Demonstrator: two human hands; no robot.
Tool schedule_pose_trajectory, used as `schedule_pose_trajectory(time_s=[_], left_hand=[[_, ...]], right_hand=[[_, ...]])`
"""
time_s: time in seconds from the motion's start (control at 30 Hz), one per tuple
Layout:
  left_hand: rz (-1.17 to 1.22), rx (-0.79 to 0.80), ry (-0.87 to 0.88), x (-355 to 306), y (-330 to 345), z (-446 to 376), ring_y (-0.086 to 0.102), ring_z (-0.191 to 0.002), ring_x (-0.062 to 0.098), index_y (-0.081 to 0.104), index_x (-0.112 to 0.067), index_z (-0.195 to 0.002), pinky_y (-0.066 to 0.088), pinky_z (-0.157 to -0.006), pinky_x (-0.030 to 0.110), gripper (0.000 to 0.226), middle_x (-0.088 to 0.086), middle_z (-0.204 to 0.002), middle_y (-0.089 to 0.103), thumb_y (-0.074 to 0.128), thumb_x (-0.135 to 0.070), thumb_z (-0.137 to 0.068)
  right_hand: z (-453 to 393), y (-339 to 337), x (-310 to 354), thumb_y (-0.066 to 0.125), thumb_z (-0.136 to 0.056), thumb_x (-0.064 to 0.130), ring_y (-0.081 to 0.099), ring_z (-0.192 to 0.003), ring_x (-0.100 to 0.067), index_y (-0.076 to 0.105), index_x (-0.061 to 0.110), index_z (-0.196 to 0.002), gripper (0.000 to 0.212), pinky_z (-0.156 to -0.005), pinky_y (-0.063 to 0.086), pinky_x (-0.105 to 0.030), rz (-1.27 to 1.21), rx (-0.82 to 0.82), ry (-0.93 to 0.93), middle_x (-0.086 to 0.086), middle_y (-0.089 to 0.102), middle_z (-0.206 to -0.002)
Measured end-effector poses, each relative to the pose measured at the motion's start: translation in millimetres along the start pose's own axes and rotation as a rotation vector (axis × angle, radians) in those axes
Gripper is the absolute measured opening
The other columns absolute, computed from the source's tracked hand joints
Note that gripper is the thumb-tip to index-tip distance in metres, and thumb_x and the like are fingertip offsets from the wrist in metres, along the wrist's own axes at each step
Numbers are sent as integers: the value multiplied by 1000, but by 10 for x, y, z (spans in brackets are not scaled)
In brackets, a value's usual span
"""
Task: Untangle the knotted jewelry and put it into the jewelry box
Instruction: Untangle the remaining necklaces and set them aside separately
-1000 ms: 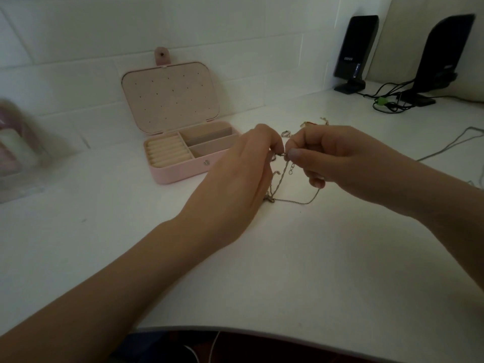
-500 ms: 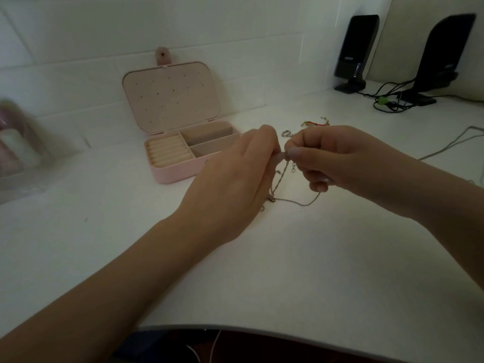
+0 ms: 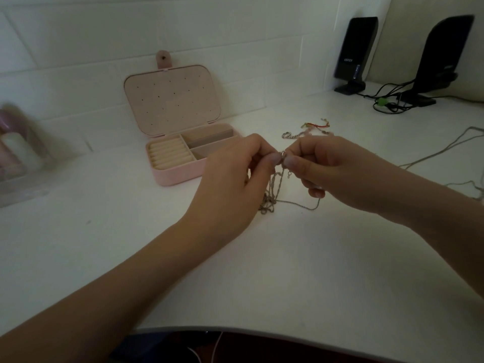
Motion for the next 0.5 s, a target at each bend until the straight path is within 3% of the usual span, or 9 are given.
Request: schedule_pose_trajectory(time_s=[0.2, 0.37, 0.5], left_hand=[[-12, -43, 2, -10, -6, 15, 47, -64, 3, 53, -20, -76, 36, -61, 17, 17, -10, -69, 55, 54, -17, -93], [-67, -70, 24, -19, -4, 26, 47, -63, 9, 53, -16, -76, 38, -59, 24, 18, -4, -68, 55, 54, -16, -94], [-98, -89, 30, -29, -4, 26, 49, -62, 11, 50, -17, -76, 41, -58, 27, 18, -3, -69, 57, 53, -16, -94]], right_hand=[[16, -14, 30, 57, -90, 32, 40, -50, -4, 64, 18, -82, 17, -48, 40, -15, -66, -37, -8, 12, 41, -50], [15, -23, 46, 60, -89, 33, 36, -52, -10, 63, 23, -77, 16, -51, 35, -25, -13, -76, -46, 13, 36, -46], [21, -53, 82, 64, -87, 32, 33, -45, -5, 62, 22, -77, 14, -46, 30, -13, 76, -168, -124, 13, 38, -44]])
Point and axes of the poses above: each hand's wrist, its own z-axis away from the middle knuckle, its own y-axis out of the palm, x = y × z, the point moved 7 cm from there along -z, towards the middle knuckle
